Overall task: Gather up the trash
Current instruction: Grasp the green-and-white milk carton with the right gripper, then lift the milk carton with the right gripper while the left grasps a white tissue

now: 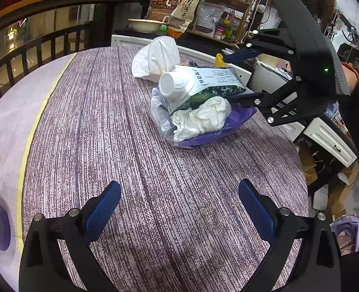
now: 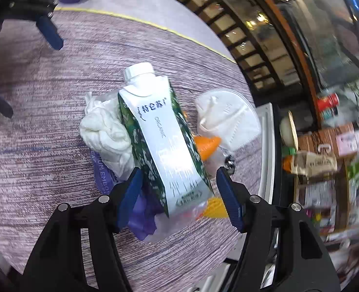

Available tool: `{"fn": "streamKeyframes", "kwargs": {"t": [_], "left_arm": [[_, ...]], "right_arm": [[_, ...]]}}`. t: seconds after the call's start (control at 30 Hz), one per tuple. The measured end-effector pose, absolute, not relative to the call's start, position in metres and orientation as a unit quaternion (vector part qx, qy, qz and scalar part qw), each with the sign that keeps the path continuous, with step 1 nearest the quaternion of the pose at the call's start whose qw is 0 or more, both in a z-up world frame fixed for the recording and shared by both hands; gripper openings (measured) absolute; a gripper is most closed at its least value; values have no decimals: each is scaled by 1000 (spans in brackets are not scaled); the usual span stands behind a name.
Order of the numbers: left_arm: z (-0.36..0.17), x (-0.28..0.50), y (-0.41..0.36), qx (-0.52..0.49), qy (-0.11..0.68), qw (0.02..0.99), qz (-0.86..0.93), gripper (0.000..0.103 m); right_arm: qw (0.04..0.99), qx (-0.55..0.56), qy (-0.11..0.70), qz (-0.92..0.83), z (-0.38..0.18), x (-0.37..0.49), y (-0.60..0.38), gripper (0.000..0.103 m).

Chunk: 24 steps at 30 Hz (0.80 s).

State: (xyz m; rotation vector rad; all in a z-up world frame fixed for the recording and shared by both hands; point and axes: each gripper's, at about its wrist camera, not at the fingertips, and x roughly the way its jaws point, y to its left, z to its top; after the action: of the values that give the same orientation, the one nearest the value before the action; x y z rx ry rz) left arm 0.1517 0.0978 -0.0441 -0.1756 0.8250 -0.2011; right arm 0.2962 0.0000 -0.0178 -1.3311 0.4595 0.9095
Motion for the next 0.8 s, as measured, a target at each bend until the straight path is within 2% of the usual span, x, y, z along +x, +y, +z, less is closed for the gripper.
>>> {"fn": "streamKeyframes", "kwargs": {"t": [0.2,0.37,0.47,0.7,0.8], "left_arm": [[-49,154,102,-101,406,902,-102,95],[-53,156,100,-99,413,899,-104,95],[-53,156,99,-97,414,899,-103,95],[-44,169,90,-86,408,902,-110,95],[-34,182,81,-68,400,907,-114,88]], "right_arm": [[629,-622,206,418,-29,303,23,63],[634,-614,213,418,-36,307,27,57],[658,-575,222,432,-23,305,16,51],[733,-469,249,425,7,296,-28,50],[762,-429,255,412,14,289,-47,50]]}}
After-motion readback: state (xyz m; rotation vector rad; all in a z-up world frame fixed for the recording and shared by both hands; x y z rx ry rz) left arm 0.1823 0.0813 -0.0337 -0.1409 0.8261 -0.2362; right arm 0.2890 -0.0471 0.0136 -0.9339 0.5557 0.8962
